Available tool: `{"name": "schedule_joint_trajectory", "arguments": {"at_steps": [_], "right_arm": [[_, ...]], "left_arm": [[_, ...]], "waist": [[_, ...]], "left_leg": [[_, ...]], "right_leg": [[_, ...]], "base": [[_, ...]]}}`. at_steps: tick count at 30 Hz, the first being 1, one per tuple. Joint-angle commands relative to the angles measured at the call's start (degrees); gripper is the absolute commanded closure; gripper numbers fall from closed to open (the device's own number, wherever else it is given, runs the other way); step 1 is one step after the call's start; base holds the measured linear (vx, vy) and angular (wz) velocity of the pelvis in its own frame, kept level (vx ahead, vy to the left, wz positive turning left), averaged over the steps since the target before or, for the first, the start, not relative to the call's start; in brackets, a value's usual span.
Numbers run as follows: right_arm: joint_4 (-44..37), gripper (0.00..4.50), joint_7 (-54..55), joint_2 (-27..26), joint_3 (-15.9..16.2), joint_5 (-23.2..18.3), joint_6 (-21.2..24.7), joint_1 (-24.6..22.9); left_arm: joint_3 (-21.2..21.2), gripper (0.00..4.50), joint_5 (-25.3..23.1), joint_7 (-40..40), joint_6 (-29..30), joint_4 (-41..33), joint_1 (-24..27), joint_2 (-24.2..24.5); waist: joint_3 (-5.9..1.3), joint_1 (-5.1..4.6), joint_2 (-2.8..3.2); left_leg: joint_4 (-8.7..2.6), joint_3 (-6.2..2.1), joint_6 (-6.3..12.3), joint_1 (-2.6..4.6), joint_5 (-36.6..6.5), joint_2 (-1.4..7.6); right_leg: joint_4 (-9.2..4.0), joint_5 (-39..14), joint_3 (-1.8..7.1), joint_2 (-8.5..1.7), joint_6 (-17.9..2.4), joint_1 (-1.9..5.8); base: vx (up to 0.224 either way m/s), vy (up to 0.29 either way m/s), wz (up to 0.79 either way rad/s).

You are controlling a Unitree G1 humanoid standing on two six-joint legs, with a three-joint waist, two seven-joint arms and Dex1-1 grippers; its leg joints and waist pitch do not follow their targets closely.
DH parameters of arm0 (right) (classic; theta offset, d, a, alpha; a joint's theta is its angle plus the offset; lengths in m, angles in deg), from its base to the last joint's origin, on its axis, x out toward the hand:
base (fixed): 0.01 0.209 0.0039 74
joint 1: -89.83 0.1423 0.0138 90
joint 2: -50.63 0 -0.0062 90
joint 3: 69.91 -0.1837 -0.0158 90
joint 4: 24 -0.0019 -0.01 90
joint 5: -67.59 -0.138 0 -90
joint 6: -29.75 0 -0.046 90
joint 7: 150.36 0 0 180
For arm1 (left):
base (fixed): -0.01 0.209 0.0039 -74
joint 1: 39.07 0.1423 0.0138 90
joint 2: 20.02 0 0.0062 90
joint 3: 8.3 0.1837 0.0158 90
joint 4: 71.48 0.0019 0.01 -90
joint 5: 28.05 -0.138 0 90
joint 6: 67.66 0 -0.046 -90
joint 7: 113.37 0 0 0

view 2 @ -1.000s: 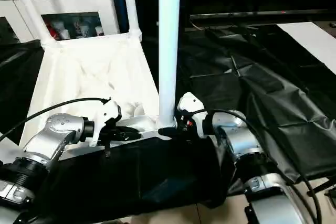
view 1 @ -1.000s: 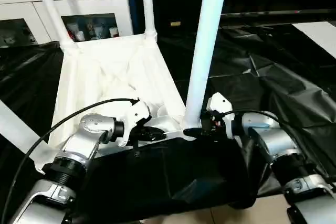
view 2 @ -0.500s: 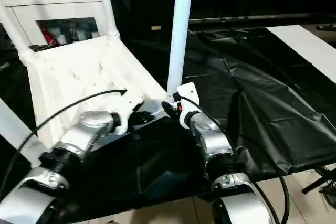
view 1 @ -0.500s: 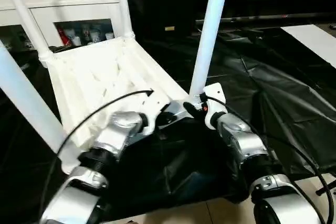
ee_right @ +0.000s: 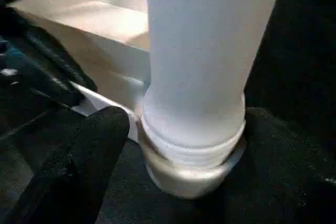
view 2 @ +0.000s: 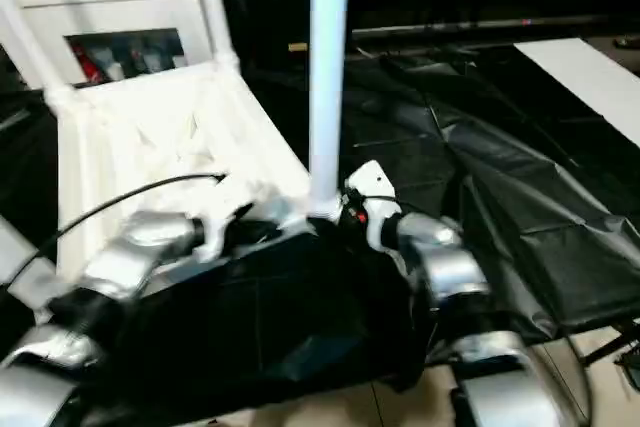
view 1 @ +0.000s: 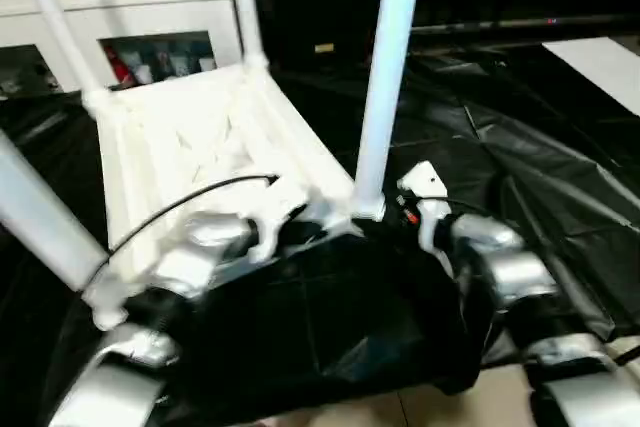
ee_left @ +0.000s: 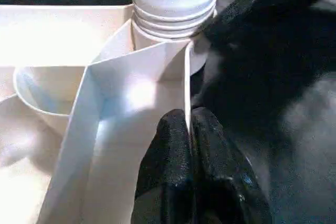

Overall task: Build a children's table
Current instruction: Rotate leg to tighten

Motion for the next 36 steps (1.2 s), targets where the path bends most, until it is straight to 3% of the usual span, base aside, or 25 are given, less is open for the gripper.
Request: {"name": "schedule_joint_trajectory", "arguments": {"at_steps": [1,3,8,13,14,22,26,29,32,33,34,36], "right_arm": [[-2.2,0.66,-4.2,0.5,1.5,-0.8,-0.6,0.5],[-2.8,0.66,-7.7,2.1,2.1,-0.5,-0.3,0.3],[-2.4,0.66,-9.6,2.8,3.0,-0.2,-0.7,0.5],[-2.2,1.11,-11.3,2.5,3.9,-0.4,-0.8,0.3],[-2.2,1.35,-11.5,2.4,3.8,-0.6,-0.7,0.3],[-2.5,1.72,-12.0,1.7,3.3,-1.6,0.1,-0.2],[2.8,1.76,0.2,-1.8,1.3,0.6,1.3,0.2],[6.7,1.77,15.6,-7.3,-1.8,1.4,4.0,0.7],[8.0,1.78,24.6,-11.4,-3.7,1.1,5.9,1.1],[8.2,1.78,26.2,-12.3,-3.9,1.1,6.1,1.2],[8.5,1.78,28.2,-13.5,-4.1,1.1,6.3,1.5],[8.9,1.78,30.5,-16.3,-3.3,1.9,5.5,2.2]], "left_arm": [[1.2,4.5,1.8,-3.8,-1.3,-0.6,1.3,-0.1],[1.1,4.5,2.3,-5.9,-1.1,-1.3,1.8,1.1],[0.9,4.5,3.6,-8.4,-0.2,-3.2,2.9,2.2],[0.7,4.5,3.6,-9.6,0.1,-4.2,3.9,2.6],[0.7,4.5,3.7,-9.7,0.2,-4.2,3.9,2.6],[0.6,4.5,3.7,-9.9,1.2,-5.2,4.5,2.8],[-1.1,4.5,1.6,-0.7,2.0,-1.4,2.5,-0.2],[-1.9,4.5,-1.0,10.0,3.2,2.8,-0.4,-4.2],[-2.5,4.5,-2.0,16.6,3.9,5.3,-2.3,-7.4],[-2.5,4.5,-2.3,18.0,4.0,5.8,-2.6,-8.0],[-2.7,4.5,-2.7,20.4,3.9,6.6,-3.2,-9.0],[-2.5,4.5,-3.4,23.4,4.0,7.8,-4.2,-11.2]], "waist": [[-4.0,0.28,-1.05],[-4.01,0.47,-0.75],[-3.98,0.62,-0.72],[-3.92,0.7,-1.14],[-3.88,0.75,-1.0],[-3.98,0.74,-1.01],[-3.66,0.33,-1.01],[-3.23,-0.41,-1.23],[-3.18,-0.83,-1.16],[-3.23,-0.8,-0.76],[-3.14,-1.01,-0.97],[-3.25,-1.03,-0.78]], "left_leg": [[-3.4,-0.46,5.04,0.3,-9.7,2.87],[-3.47,-0.56,4.91,0.37,-9.6,3.11],[-3.56,-0.47,3.9,0.6,-11.3,3.21],[-3.59,-0.4,3.75,0.5,-11.5,3.13],[-3.59,-0.4,3.73,0.51,-11.3,3.12],[-3.46,-0.36,4.12,0.48,-10.2,3.09],[-3.68,-0.41,2.97,0.55,-11.8,2.92],[-4.02,-0.76,0.23,1.07,-16.5,2.5],[-4.04,-0.93,-0.02,1.22,-18.3,2.36],[-4.08,-1.05,-0.17,1.23,-18.2,2.37],[-4.17,-1.07,-0.28,1.11,-18.8,2.34],[-4.19,-1.16,-0.57,1.31,-19.4,2.34]], "right_leg": [[-3.2,-12.5,2.27,-3.52,-13.8,2.93],[-3.04,-12.4,2.3,-3.57,-14.0,2.85],[-2.82,-12.1,2.4,-3.42,-14.7,2.64],[-3.02,-13.7,2.51,-3.67,-14.0,2.78],[-3.06,-14.4,2.52,-3.65,-13.7,2.7],[-2.85,-12.9,2.47,-3.56,-14.0,2.75],[-3.33,-16.0,2.55,-3.6,-13.4,2.49],[-4.47,-26.8,2.57,-3.77,-9.9,2.15],[-5.25,-31.5,2.47,-3.8,-7.3,1.84],[-5.25,-31.6,2.47,-3.83,-7.0,1.85],[-5.46,-32.3,2.4,-3.73,-6.4,1.77],[-5.55,-32.6,2.34,-3.7,-5.9,1.62]], "base": [[0.0,0.0,0.0],[0.0,0.0,0.0],[0.0,0.0,0.0],[0.0,0.0,0.0],[0.0,0.0,0.0],[0.0,0.0,0.0],[0.0,0.0,0.0],[0.0,0.0,0.0],[0.0,0.0,0.0],[0.0,0.0,0.0],[0.0,0.0,0.0],[0.0,0.0,0.0]]}}
